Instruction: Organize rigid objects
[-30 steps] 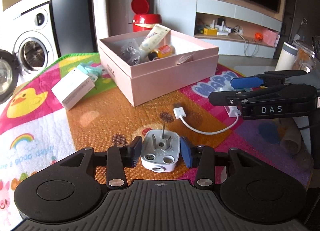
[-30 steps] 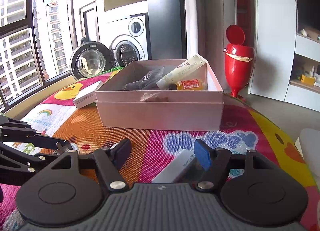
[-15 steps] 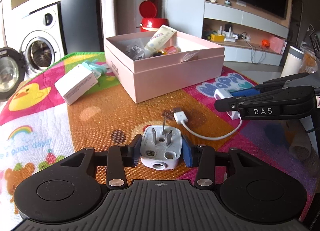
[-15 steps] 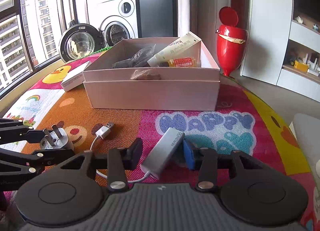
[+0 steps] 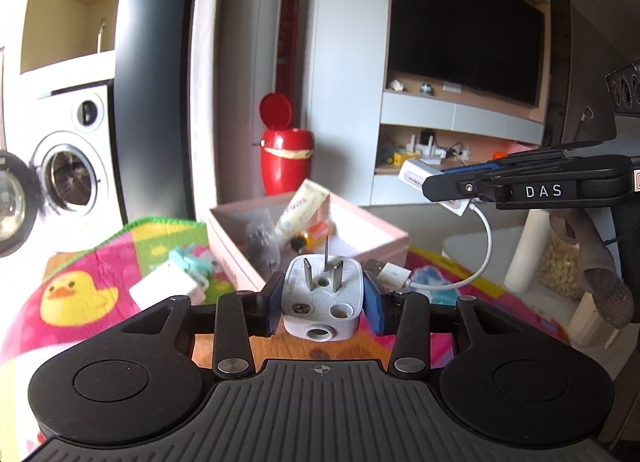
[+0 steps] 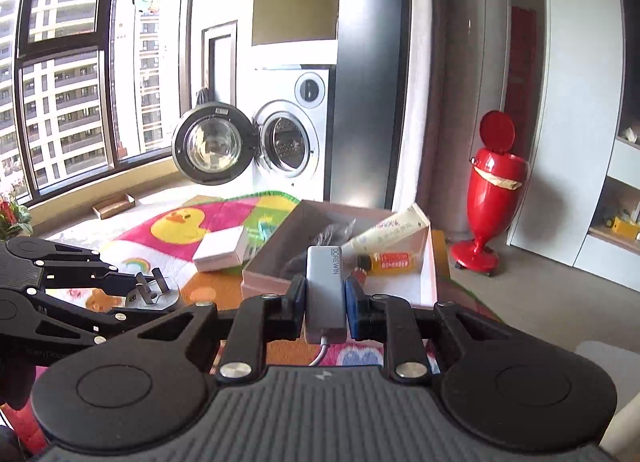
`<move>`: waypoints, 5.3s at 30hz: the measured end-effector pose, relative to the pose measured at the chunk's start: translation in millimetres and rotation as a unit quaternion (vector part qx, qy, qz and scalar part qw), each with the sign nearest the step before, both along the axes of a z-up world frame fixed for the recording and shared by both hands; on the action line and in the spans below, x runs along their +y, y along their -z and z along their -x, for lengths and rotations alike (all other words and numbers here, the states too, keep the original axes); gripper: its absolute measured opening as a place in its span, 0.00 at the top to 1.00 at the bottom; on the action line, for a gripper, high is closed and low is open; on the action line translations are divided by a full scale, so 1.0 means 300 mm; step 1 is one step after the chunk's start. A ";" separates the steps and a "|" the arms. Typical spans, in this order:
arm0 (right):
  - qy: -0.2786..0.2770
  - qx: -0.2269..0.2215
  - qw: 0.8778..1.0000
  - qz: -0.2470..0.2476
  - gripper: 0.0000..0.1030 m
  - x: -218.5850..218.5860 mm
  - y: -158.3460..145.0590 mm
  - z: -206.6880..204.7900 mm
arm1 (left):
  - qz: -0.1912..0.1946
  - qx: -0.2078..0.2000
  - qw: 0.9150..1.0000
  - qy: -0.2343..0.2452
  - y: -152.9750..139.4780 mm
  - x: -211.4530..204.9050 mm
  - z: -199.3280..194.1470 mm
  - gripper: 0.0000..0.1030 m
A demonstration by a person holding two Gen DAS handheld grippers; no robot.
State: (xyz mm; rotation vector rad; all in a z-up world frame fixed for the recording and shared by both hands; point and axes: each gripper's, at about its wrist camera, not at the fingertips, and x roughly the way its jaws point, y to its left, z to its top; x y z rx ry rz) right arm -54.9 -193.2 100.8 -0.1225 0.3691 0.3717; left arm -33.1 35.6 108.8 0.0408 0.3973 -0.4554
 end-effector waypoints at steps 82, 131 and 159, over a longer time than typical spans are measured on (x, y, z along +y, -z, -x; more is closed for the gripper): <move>-0.004 0.240 0.960 0.146 0.64 0.816 0.281 -0.940 | 0.057 0.162 0.957 -0.235 0.294 0.434 -0.280 0.59; 0.029 0.155 0.986 0.050 0.45 0.041 0.439 -0.096 | -0.027 0.161 0.965 -0.206 0.271 0.233 -0.101 0.54; 0.028 0.151 0.988 0.028 0.30 0.030 0.486 -0.088 | -0.105 0.115 0.986 -0.059 0.343 -0.074 -0.095 0.08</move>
